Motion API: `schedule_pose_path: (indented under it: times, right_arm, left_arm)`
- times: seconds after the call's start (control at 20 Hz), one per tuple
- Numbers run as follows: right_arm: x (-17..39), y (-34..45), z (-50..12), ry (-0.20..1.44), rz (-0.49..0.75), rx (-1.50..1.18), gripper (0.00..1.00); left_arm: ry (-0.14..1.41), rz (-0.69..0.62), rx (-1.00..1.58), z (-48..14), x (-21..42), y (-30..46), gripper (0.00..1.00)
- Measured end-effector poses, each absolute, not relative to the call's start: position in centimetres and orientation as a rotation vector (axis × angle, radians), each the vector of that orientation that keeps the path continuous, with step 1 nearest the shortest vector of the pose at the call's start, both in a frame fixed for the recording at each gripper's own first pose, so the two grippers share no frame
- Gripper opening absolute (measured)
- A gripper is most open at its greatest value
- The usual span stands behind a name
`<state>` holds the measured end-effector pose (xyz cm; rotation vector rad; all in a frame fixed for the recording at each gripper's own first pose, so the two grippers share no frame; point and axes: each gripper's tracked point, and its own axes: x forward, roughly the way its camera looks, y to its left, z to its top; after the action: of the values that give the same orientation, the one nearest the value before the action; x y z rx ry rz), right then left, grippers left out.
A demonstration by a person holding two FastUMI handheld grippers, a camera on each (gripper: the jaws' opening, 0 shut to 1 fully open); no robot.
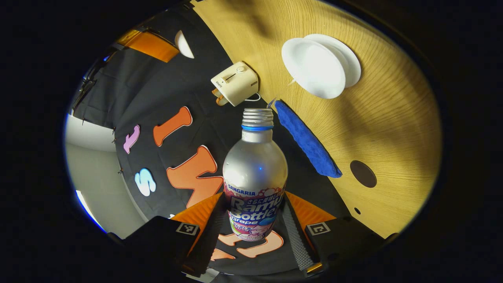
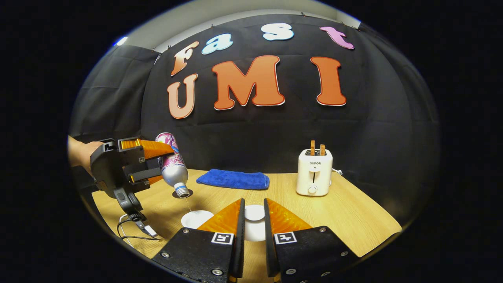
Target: Open the teacup lid with one hand, grasp the water bottle and pour water into the teacup with the other hand; after pouring, place the water bottle on the coaster and then close the teacup lid.
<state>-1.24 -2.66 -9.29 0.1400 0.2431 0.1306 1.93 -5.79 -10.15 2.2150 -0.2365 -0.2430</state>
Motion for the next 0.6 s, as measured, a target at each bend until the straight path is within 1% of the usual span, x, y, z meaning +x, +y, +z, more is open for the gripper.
schedule_pose_path:
  times: [0.15,0.2,0.3,0.35,0.4,0.45,0.6]
  right_arm:
    - [-1.1,-2.1,-9.3,0.246,0.141,0.139,0.24]
    - [-1.1,-1.8,-9.4,0.248,0.149,0.137,0.23]
    - [-0.9,-1.3,-9.5,0.252,0.156,0.136,0.24]
    - [-0.8,-1.1,-9.5,0.254,0.159,0.138,0.24]
    - [-0.7,-0.6,-9.6,0.257,0.167,0.140,0.23]
    - [-0.5,-0.2,-9.6,0.259,0.175,0.142,0.23]
    - [-0.2,1.0,-9.6,0.262,0.202,0.134,0.23]
  left_arm:
    - [-0.236,-0.244,2.202,-10.2,2.2,-5.6,0.84]
    - [-0.233,-0.245,2.194,-10.2,2.3,-5.5,0.82]
    - [-0.220,-0.249,2.157,-10.6,2.4,-5.2,0.87]
    - [-0.203,-0.252,2.125,-10.9,2.5,-4.6,0.82]
    - [-0.202,-0.251,2.090,-11.0,2.5,-4.3,0.81]
    - [-0.207,-0.249,2.042,-10.8,2.7,-4.3,0.84]
    - [-0.253,-0.223,1.905,-9.2,2.8,-4.2,0.84]
